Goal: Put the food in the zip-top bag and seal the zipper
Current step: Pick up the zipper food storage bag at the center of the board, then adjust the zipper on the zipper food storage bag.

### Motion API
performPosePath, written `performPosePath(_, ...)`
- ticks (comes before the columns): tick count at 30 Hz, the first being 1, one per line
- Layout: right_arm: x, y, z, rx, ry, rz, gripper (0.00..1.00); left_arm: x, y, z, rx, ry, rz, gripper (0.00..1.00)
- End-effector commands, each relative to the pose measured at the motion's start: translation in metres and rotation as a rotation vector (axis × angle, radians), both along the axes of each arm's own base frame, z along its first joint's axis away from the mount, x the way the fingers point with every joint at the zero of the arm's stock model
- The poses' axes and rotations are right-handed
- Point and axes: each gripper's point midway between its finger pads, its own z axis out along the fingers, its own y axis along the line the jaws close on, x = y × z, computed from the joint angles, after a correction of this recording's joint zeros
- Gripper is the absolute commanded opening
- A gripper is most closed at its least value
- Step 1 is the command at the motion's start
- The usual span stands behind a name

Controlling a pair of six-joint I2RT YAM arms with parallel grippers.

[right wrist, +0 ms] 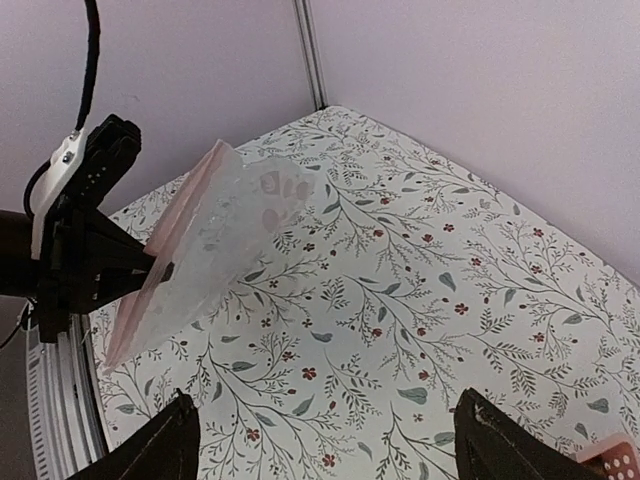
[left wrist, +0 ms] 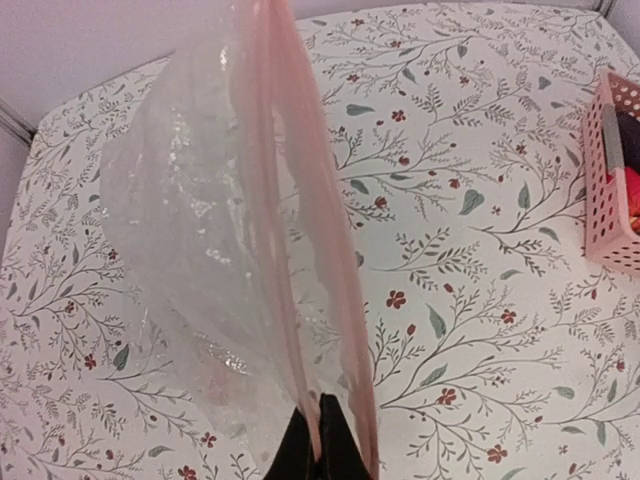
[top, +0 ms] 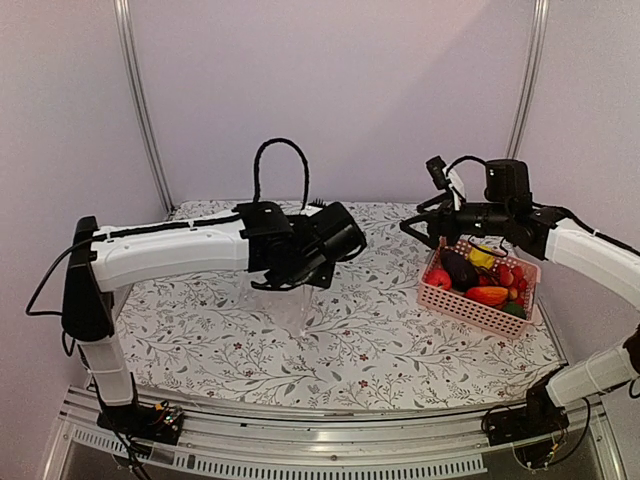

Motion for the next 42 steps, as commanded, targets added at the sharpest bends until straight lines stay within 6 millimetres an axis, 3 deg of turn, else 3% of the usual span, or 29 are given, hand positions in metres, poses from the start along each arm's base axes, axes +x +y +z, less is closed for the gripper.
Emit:
performPosePath(1,-0.011,0.039,-0.010,-0.017,0.120,0.068,0.86,0.026,-0.037,0.033,-0.203,-0.135,-0.031,0.00)
performPosePath(5,-0.020,0.070,-0.003,0.001,0.151,0.134,0.87,0.031,-0.058,0.032,-0.283,-0.134,-0.063,0.00)
performPosePath(11,-0.033,0.101,-0.025,-0.003,0.285,0.191,0.90,0.025,-0.086,0.027,-0.413,-0.101,-0.143,0.00)
performPosePath(16,-0.025,0.103,-0.029,-0.003,0.323,0.148,0.93,0.021,-0.089,0.028,-0.469,-0.109,-0.176,0.00)
performPosePath(19,-0.004,0.091,-0.035,-0.034,0.326,-0.003,0.92,0.019,-0.090,0.032,-0.489,-0.116,-0.189,0.00)
performPosePath(24,0.017,0.079,-0.058,-0.087,0.355,-0.146,0.82,0.014,-0.092,0.036,-0.511,-0.124,-0.207,0.00)
performPosePath(31,0.025,0.076,-0.083,-0.130,0.388,-0.200,0.69,0.012,-0.094,0.042,-0.519,-0.138,-0.210,0.00)
performPosePath(34,0.031,0.070,-0.090,-0.156,0.379,-0.243,0.54,0.012,-0.092,0.043,-0.509,-0.146,-0.190,0.00)
performPosePath(39,0.017,0.083,-0.080,-0.094,0.408,-0.143,0.03,0.019,-0.075,0.026,-0.467,-0.129,-0.054,0.01)
performPosePath(42,0.008,0.090,-0.066,-0.034,0.428,-0.099,0.00,0.023,-0.082,0.015,-0.471,-0.114,-0.027,0.18)
